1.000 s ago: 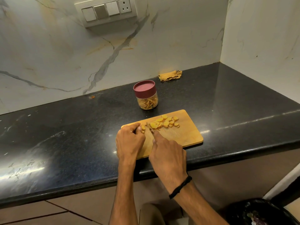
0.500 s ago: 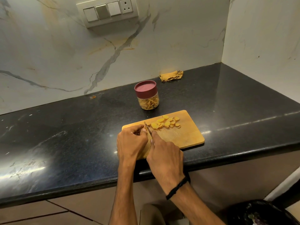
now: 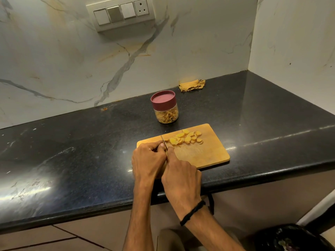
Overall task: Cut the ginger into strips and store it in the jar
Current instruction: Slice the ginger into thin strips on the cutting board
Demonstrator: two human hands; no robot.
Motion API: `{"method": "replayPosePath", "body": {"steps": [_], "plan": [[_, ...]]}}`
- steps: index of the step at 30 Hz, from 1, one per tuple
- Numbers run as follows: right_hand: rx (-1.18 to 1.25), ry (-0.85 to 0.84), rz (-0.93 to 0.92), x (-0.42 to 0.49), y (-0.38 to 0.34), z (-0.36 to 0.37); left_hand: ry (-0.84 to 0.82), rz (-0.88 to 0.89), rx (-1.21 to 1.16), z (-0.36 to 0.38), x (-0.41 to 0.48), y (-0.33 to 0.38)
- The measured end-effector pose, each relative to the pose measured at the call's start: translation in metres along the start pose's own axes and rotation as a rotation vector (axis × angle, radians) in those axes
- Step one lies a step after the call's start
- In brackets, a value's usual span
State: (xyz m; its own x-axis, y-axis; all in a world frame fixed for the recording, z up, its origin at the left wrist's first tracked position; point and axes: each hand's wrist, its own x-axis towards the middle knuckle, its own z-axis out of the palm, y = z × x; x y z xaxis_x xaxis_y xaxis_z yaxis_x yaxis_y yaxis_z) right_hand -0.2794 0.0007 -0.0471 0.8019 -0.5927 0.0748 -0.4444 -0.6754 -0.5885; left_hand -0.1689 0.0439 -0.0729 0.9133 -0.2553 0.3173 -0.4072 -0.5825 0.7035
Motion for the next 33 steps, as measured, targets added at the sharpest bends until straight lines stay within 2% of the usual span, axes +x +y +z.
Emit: {"method": "replayPosePath", "body": {"steps": [26,33], "plan": [[-0.175,0.081,-0.002,0.000,-0.003,0.015,-0.098,-0.020,-0.069,0.004,0.009,0.002],[-0.158,0.063,0.014,-0.002,-0.006,0.021,-0.120,-0.033,-0.092,0.005,0.012,0.001]]}}
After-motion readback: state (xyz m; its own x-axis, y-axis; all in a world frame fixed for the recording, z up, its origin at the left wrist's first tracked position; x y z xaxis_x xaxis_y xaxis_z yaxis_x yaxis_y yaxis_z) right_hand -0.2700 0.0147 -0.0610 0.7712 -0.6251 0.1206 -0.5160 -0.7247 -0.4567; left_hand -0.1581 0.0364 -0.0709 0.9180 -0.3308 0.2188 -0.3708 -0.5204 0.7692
